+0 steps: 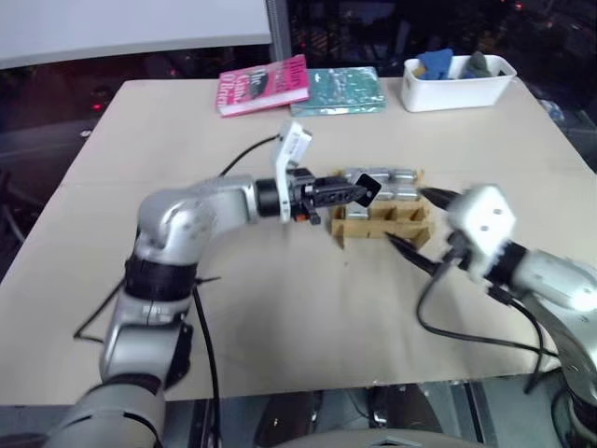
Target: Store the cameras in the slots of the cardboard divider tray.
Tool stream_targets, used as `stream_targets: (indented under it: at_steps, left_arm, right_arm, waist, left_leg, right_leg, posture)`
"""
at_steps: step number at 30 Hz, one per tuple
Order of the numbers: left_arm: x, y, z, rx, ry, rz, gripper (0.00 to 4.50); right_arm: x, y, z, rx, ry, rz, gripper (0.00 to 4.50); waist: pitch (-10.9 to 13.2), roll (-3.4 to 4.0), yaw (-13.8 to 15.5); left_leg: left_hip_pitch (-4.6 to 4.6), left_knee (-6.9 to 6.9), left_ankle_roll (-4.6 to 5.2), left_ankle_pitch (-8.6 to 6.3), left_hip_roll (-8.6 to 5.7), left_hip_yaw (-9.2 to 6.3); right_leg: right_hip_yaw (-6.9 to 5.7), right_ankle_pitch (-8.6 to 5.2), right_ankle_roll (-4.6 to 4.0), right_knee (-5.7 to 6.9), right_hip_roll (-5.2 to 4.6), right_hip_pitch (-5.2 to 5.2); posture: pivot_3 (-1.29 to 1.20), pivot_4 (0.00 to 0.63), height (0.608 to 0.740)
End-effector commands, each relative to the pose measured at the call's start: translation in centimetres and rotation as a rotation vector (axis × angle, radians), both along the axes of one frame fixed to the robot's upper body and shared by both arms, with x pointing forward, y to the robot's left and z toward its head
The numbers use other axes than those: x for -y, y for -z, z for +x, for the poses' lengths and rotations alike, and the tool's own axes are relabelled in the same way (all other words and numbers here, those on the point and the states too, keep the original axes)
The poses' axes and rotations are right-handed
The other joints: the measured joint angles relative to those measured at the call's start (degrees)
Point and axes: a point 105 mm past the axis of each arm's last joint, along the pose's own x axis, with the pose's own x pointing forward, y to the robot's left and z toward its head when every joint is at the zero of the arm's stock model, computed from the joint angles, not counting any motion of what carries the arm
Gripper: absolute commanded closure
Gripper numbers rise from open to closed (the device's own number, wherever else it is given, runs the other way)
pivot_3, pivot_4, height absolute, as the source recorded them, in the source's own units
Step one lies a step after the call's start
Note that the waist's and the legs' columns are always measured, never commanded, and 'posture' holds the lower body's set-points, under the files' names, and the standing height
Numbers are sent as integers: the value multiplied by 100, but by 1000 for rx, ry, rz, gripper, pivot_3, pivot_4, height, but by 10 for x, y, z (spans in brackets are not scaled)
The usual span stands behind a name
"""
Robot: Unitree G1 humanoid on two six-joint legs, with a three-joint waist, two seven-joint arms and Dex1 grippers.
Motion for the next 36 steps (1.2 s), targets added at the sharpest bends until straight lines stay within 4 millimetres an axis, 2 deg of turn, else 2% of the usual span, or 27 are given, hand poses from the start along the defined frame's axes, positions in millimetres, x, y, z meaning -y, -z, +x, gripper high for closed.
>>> stream_targets:
  at_steps: [1,7,12,17,23,28,29,31,33,36]
  left_arm:
    - [13,5,10,133,145,98,3765]
    - [37,12,34,223,233,198,3765]
    - [51,22,45,268,254,298,3765]
    - [50,36,47,279,286,393,3765]
    - [44,40,49,281,301,463,3765]
    - [51,42,49,287,313,497,3765]
    - [53,40,47,291,328,494,2753]
    - [58,29,48,317,317,446,2042]
    - [54,3,46,329,309,345,1138]
    - [39,-24,35,336,313,226,1138]
  right_arm:
    - [15,-13,-19,45,13,47,42]
    - [28,-2,-41,4,91,59,42]
    - [30,2,-49,4,138,70,42]
    - [31,4,-52,12,164,70,42]
    - [31,7,-54,11,185,70,42]
    - [31,8,-51,13,191,67,42]
    - [32,8,-50,12,193,65,0]
    - [33,10,-47,8,206,49,0]
    - [38,12,-35,14,262,22,0]
    - [46,21,-12,-37,322,20,0]
  waist:
    - [0,-1,30]
    - [3,-3,-73]
    - [4,-5,-75]
    - [5,-6,-82]
    - [5,-6,-74]
    - [5,-6,-88]
    - [5,-6,-88]
    - [5,-7,-89]
    - [5,-7,-86]
    - [8,-11,-149]
  left_leg:
    - [0,1,2,-1,0,-2]
    - [-11,2,31,-17,8,0]
    - [-11,9,44,-25,11,5]
    - [-10,10,49,-28,10,6]
    - [-11,12,49,-28,12,6]
    - [-8,12,49,-28,13,7]
    - [-9,13,49,-28,13,7]
    - [-9,13,49,-28,13,6]
    - [-10,13,49,-28,13,5]
    - [-15,19,49,-28,14,6]
  right_leg:
    - [-4,0,0,-3,2,1]
    - [-5,-2,4,1,10,-7]
    - [0,-4,9,5,12,-9]
    - [0,-5,12,7,12,-9]
    - [0,-6,13,8,12,-10]
    - [1,-6,13,12,14,-9]
    - [1,-6,13,12,15,-9]
    - [1,-6,13,12,16,-10]
    - [0,-6,12,12,16,-10]
    - [1,-6,12,13,14,-14]
  posture:
    - [0,150,740]
    - [0,150,740]
    - [0,150,740]
    - [0,150,740]
    - [0,150,740]
    - [0,150,740]
    - [0,150,740]
    - [0,150,740]
    - [0,150,740]
    - [0,150,740]
